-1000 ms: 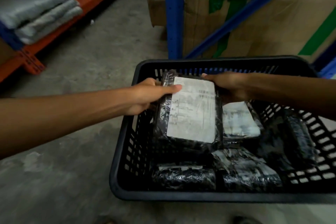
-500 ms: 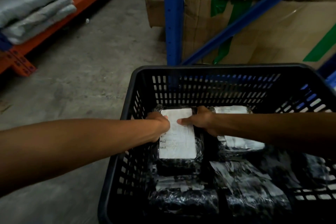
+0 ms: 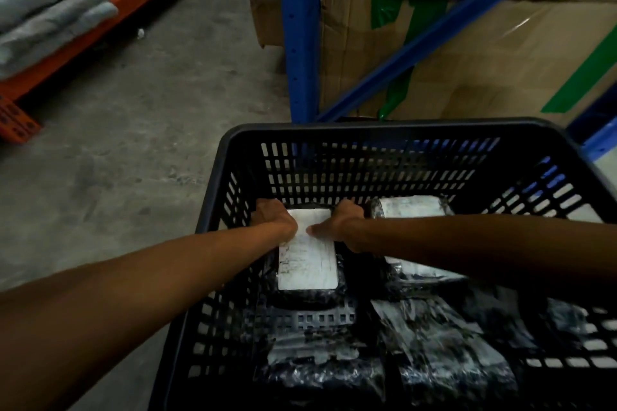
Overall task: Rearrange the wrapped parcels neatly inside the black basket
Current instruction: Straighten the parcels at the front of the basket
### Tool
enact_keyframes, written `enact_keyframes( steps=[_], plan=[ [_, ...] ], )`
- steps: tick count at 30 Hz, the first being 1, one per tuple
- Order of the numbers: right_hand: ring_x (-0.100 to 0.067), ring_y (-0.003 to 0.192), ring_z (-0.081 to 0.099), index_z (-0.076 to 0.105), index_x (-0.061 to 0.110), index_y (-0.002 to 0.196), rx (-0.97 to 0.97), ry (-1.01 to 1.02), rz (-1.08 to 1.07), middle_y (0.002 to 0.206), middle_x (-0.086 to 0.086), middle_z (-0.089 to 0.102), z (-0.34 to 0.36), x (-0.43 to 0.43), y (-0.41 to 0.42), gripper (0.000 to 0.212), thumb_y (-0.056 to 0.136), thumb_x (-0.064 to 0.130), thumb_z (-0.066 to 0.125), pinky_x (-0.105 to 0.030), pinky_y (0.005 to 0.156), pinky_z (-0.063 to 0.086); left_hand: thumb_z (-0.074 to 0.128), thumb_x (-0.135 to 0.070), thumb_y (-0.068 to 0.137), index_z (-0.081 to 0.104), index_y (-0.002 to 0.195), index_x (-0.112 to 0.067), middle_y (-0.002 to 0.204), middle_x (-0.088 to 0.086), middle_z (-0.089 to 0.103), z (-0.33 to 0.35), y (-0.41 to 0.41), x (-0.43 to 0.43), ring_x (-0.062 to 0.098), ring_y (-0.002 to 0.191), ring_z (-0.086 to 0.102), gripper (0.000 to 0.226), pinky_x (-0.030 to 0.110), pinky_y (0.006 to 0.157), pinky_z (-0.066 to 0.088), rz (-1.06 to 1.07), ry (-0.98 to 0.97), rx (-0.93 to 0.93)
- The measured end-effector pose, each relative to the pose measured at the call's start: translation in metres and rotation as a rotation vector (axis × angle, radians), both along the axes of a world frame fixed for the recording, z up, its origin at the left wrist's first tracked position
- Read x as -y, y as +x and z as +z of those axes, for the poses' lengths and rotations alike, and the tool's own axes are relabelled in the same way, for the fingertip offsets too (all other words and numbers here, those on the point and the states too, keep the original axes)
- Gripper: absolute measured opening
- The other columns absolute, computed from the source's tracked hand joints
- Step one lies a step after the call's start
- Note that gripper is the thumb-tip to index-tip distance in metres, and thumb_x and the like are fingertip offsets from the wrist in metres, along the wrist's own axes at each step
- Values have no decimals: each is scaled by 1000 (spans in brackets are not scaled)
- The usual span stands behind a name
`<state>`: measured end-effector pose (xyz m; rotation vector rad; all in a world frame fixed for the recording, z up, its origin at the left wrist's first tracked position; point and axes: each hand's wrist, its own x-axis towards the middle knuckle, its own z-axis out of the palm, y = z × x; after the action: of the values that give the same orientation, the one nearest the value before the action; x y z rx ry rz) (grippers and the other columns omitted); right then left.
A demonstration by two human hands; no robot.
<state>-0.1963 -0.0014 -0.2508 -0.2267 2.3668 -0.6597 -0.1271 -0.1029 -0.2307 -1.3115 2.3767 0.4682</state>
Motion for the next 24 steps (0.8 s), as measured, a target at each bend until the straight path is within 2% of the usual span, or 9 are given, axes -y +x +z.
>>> enact_keyframes(
  steps=[3,6,8,9,11,13,15,19,24],
  plan=[
    [-31,119,58,55,3,129,115,-54,96,135,-13,58,20,-2,5,63,76,19,84,-30,81,51,53,-19,99,50,140,1,141,17,55,21,5,-7,33,123,61,46,39,92,55,-44,-3,71],
    [-32,117,58,54,2,130,81,-68,218,126,-12,59,45,-22,15,57,83,24,77,-34,81,50,44,-7,101,31,151,0,152,25,38,42,3,-16,43,134,46,52,52,100,48,-35,277,111],
    [-30,104,58,57,2,120,20,-67,328,106,-8,58,66,-44,26,47,87,32,73,-32,73,47,52,-5,97,32,152,-6,155,22,35,67,10,-20,41,138,41,59,51,101,46,-35,362,7],
    [-26,101,57,59,3,114,-9,-76,410,101,-4,59,76,-57,32,43,88,36,71,-31,73,48,58,-9,94,39,149,-7,152,18,42,82,18,-22,37,135,46,58,45,100,47,-91,347,-36],
    [-24,112,62,61,6,129,-6,-100,602,119,-1,67,96,-83,46,57,89,45,67,-36,91,53,67,-29,88,48,143,-13,145,8,53,100,48,-25,26,129,53,61,37,103,46,-330,327,-33],
    [-22,121,62,56,11,138,80,-103,811,137,-4,64,113,-105,64,65,88,52,63,-40,104,50,69,-59,75,46,146,-20,150,-1,50,115,82,-32,18,135,49,84,40,115,37,-518,507,119],
    [-23,115,66,60,13,131,147,-64,1002,132,-7,68,115,-122,79,58,89,53,62,-40,101,53,67,-74,63,49,144,-25,148,-6,52,119,115,-42,15,136,48,96,41,117,35,-635,643,312],
    [-21,115,66,60,16,133,-7,-36,1165,127,-7,70,93,-141,101,44,95,37,62,-37,99,50,56,-53,90,59,128,-8,128,11,66,101,142,-62,27,117,62,59,39,102,49,-926,452,417],
    [-26,112,66,59,12,132,-125,-30,1110,122,-13,71,84,-145,105,46,95,39,60,-37,95,50,52,-35,98,57,128,2,128,21,64,80,144,-73,34,118,62,48,43,100,51,-900,412,400]
  ],
)
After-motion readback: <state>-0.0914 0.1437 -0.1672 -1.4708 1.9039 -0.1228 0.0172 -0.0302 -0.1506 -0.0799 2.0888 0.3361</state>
